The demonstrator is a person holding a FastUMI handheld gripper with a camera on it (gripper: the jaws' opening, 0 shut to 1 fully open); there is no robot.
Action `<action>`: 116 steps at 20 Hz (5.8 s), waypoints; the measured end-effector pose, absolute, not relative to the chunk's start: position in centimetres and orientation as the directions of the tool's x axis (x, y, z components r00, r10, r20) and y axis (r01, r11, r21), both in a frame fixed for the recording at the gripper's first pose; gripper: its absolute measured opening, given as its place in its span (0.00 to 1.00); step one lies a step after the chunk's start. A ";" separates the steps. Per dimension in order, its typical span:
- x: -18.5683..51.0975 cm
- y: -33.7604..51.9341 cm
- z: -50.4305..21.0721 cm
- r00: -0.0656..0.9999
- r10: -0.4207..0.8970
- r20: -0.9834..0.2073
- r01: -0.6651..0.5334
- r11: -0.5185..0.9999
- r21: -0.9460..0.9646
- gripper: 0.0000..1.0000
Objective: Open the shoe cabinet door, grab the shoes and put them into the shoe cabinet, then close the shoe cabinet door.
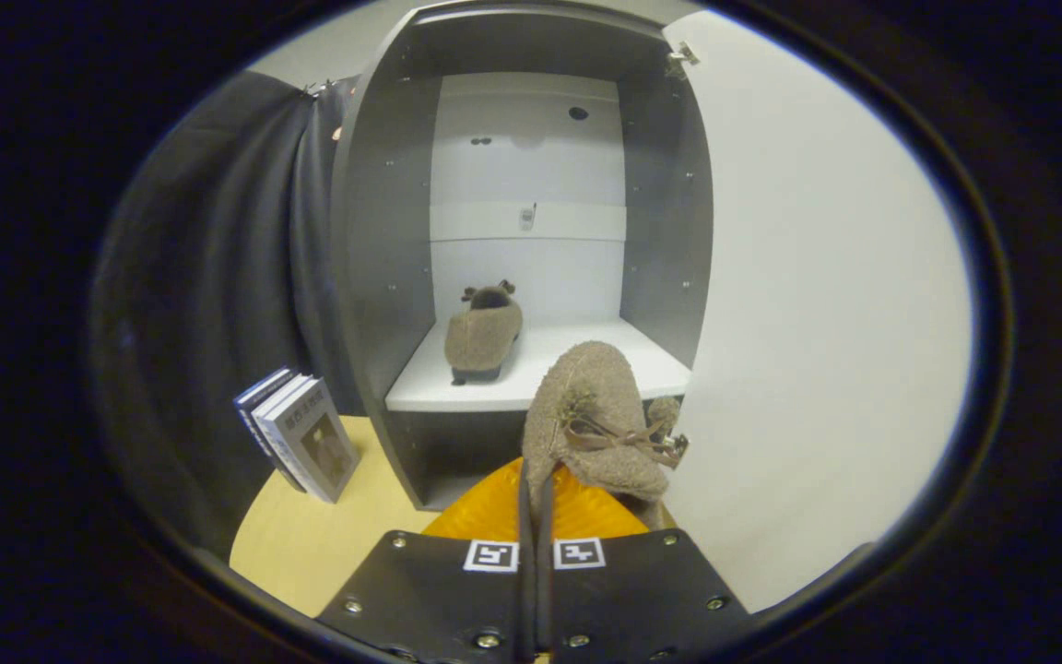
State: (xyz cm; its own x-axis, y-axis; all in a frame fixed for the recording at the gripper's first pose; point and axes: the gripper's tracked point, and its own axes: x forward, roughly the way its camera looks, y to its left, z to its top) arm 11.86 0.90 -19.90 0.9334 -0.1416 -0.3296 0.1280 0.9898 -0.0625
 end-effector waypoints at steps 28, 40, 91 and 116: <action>39.9 -4.4 -21.2 0.922 -0.045 -0.384 0.000 0.993 -0.116 0.00; 37.7 -5.4 -20.8 0.880 -0.116 -0.460 0.048 0.987 -0.156 0.37; -11.5 -26.3 1.3 0.984 -0.158 -0.088 0.156 0.987 -0.025 0.49; -4.4 -8.4 -3.5 0.952 0.273 -0.140 -0.267 0.962 0.065 0.50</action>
State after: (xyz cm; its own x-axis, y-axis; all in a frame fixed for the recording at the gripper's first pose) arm -4.39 -8.37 -3.46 0.9517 0.2734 -0.1398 -0.2666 0.9616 0.0651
